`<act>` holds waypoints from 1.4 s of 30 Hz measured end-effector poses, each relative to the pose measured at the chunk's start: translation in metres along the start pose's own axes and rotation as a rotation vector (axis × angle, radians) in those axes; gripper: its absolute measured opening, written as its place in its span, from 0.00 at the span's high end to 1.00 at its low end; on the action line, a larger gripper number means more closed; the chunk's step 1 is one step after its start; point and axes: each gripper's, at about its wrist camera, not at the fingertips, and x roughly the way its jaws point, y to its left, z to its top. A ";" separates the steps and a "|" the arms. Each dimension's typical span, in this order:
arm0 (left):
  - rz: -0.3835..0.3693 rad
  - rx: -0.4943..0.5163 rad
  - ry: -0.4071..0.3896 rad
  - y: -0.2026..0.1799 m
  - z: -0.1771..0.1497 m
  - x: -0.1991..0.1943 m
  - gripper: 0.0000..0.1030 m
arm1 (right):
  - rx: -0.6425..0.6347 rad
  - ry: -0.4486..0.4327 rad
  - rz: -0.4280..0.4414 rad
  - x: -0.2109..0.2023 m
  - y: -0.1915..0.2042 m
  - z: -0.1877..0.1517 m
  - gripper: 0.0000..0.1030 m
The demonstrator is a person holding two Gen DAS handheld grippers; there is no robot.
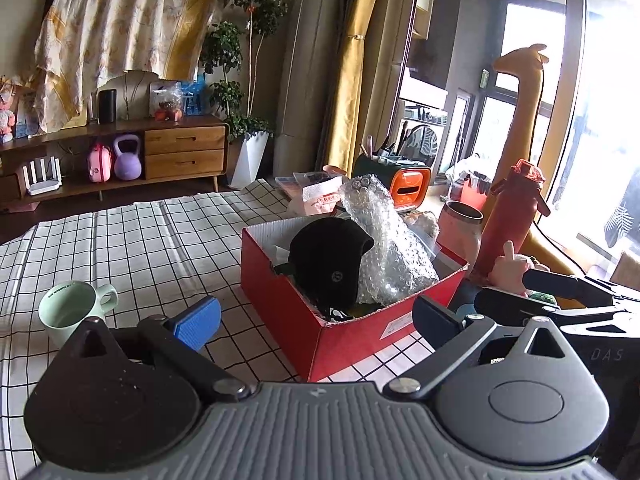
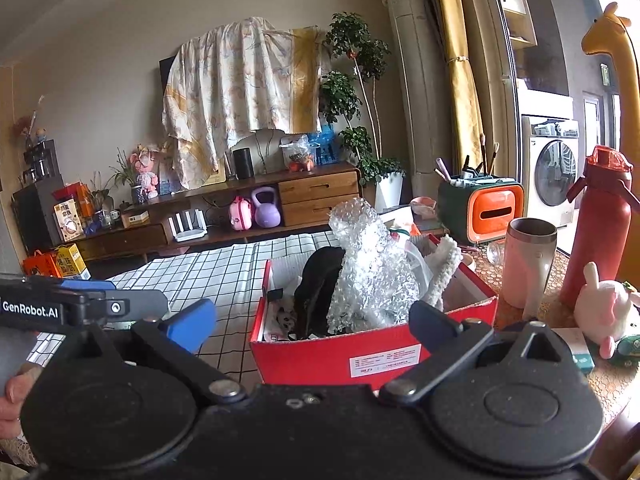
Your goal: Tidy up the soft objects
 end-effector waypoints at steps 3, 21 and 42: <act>0.007 -0.003 -0.004 0.001 -0.002 -0.001 0.00 | 0.003 -0.006 -0.004 -0.002 0.001 0.000 0.00; 0.015 0.011 -0.035 -0.002 -0.003 -0.008 0.00 | -0.026 -0.007 -0.013 -0.002 0.010 0.004 0.00; 0.022 0.021 -0.028 0.000 -0.005 -0.008 0.00 | -0.025 0.004 -0.012 0.002 0.012 0.004 0.00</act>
